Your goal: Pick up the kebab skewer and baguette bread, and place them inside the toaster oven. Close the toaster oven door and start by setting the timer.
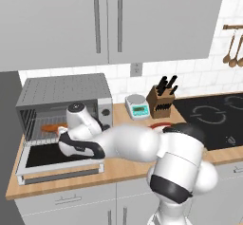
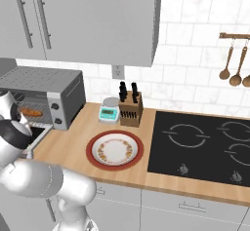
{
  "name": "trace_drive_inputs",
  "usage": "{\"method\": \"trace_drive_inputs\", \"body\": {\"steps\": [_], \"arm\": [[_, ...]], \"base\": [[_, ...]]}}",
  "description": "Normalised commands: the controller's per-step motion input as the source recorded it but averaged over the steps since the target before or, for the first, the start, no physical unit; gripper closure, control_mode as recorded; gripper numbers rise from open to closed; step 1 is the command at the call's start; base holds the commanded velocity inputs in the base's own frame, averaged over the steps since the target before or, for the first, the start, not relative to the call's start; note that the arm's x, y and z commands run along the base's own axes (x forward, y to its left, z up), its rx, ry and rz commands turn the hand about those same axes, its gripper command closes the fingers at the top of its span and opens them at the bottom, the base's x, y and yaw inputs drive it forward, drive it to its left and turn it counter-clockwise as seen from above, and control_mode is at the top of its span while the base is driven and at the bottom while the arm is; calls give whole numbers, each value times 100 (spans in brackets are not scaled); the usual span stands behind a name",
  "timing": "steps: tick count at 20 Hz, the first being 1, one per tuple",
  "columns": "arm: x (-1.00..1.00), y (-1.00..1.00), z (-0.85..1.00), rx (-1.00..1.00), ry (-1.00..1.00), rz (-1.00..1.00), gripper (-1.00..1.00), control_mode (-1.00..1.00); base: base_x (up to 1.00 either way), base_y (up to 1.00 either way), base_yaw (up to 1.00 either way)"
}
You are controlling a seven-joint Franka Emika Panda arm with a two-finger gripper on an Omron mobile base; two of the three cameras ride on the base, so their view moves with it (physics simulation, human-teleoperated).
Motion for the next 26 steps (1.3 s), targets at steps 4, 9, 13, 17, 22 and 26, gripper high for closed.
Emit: {"method": "trace_drive_inputs", "body": {"steps": [4,9,13,17,22,26], "arm": [[41,0,0,0,0,0,-100,-100],[33,0,-7,0,0,0,-100,-100],[38,0,-3,0,0,0,-100,-100],[44,0,0,0,0,-2,-100,-100],[54,0,0,0,0,-7,-100,-100],[37,0,0,0,0,-9,-100,-100]], "base": [[0,0,0],[0,0,0],[0,0,0],[0,0,0],[0,0,0],[0,0,0]]}}
